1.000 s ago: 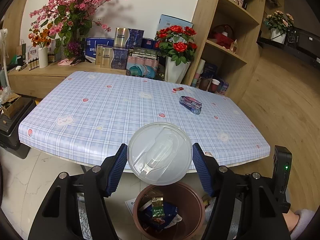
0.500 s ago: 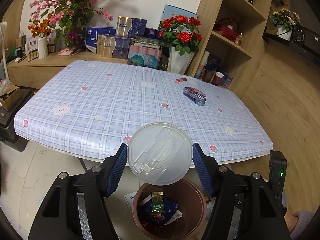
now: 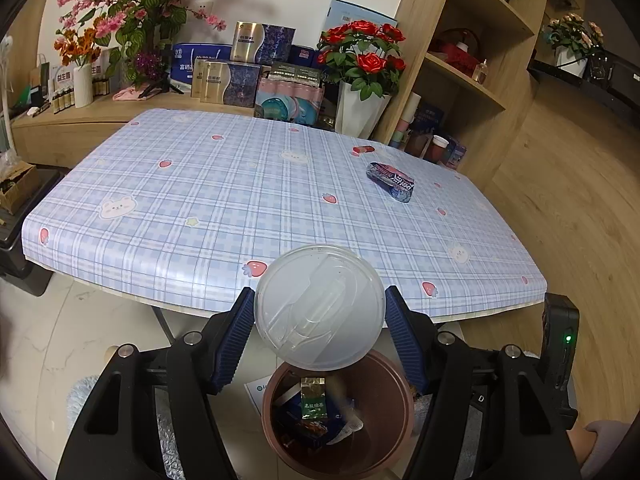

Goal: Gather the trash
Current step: 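Open the right tool to drop the cream strip into the bin, then open the left tool to drop the plastic lid into the bin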

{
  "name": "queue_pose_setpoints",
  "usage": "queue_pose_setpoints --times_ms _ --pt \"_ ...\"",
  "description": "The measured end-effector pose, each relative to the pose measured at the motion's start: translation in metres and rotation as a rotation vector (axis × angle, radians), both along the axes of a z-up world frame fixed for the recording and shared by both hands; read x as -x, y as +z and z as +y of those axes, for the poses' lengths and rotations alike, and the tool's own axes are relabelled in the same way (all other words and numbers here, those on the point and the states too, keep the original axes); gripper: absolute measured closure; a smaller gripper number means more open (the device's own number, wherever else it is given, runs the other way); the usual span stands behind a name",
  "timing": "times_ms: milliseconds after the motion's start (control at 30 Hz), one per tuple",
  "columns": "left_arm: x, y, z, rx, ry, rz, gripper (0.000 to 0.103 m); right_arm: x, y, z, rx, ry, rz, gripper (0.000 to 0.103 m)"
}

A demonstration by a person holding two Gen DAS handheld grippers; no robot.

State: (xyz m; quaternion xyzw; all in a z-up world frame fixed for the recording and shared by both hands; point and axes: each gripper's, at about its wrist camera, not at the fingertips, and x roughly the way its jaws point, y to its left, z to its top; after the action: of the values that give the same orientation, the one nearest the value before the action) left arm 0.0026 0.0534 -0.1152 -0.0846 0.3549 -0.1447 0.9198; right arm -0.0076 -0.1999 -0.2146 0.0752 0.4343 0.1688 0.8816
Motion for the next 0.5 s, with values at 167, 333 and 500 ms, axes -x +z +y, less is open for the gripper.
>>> queue_pose_setpoints --times_ms 167,333,500 --pt "0.002 -0.002 -0.003 -0.003 -0.007 0.002 0.039 0.004 0.011 -0.009 0.03 -0.056 -0.075 0.068" --pt "0.003 -0.004 -0.007 -0.005 -0.016 0.005 0.039 0.006 0.021 -0.021 0.035 -0.126 -0.148 0.029" --pt "0.002 -0.01 -0.015 -0.007 -0.034 0.021 0.039 0.007 0.027 -0.032 0.056 -0.197 -0.196 0.01"
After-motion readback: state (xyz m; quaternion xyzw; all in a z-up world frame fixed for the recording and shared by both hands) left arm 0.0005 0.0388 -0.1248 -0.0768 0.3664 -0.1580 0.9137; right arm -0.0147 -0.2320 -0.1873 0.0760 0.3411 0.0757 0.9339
